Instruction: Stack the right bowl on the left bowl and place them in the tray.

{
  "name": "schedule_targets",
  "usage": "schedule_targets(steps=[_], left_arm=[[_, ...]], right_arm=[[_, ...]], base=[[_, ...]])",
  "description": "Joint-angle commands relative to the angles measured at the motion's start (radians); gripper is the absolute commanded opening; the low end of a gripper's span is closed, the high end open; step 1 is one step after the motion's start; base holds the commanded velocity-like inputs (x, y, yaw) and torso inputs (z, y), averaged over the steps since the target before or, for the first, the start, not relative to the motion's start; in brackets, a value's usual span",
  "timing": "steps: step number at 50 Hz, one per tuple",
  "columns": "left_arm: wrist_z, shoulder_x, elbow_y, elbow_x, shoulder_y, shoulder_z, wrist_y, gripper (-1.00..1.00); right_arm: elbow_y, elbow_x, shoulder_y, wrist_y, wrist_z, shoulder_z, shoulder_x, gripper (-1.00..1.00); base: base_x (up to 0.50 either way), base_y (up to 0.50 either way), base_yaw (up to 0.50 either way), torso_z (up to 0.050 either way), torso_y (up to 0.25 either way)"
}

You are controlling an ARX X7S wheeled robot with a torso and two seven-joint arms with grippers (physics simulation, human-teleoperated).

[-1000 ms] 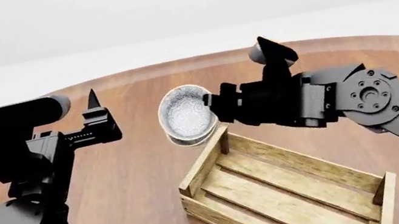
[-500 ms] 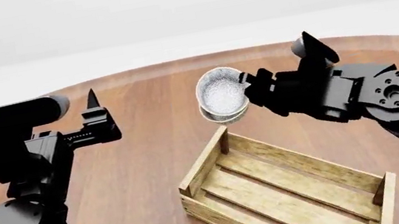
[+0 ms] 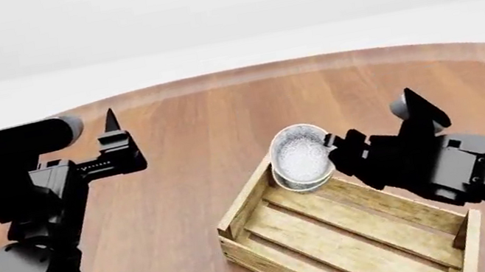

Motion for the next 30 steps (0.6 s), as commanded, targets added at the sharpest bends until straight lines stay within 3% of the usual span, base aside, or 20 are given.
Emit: schedule_targets(steps=[1,30], left_arm=[[-0.001,-0.002,-0.001,-0.003,0.001,0.002,0.004,1.0],[-0.002,-0.011,0.0,-0.006,0.007,0.005,0.02,1.0]], right_arm=[[-0.007,0.003,-0.041,-0.021,-0.015,0.023,0.027,-1.0],[-0.019,0.008,-0.072,-0.04,0.034,0.021,0.051,-1.0]], base=[[0.0,0.0,0.0,0.0,0.0],[0.0,0.0,0.0,0.0,0.001]])
